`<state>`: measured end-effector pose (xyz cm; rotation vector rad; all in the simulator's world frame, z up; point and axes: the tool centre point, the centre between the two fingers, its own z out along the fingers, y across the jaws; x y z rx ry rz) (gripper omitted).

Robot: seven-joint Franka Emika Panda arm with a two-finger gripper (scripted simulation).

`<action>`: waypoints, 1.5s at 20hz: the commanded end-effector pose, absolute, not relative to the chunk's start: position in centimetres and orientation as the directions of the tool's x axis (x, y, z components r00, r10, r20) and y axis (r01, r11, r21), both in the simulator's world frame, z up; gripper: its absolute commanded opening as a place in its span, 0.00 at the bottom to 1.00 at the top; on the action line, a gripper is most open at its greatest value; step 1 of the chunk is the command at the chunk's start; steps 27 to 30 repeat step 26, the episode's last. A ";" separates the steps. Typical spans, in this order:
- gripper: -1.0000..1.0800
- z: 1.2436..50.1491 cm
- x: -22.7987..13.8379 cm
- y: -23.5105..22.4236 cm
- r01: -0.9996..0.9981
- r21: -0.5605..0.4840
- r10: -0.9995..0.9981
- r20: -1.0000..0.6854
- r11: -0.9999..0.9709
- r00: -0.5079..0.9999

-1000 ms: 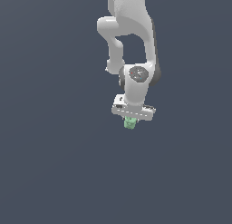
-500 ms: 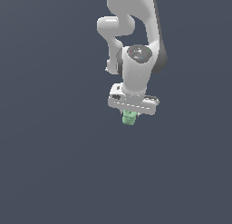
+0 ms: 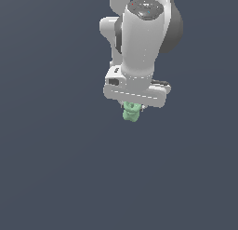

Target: Pick up the object and move it to a goal position.

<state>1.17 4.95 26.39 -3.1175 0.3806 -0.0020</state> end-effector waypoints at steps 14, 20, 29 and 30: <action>0.00 37.4 4.8 3.3 -0.241 0.000 -0.241 0.000 -0.971 0.971; 0.00 38.9 5.4 3.0 -0.241 0.000 -0.241 0.000 -0.971 0.971; 0.00 39.3 5.6 3.0 -0.241 0.000 -0.241 0.000 -0.971 0.971; 0.00 39.3 5.6 3.0 -0.241 0.000 -0.241 0.000 -0.971 0.971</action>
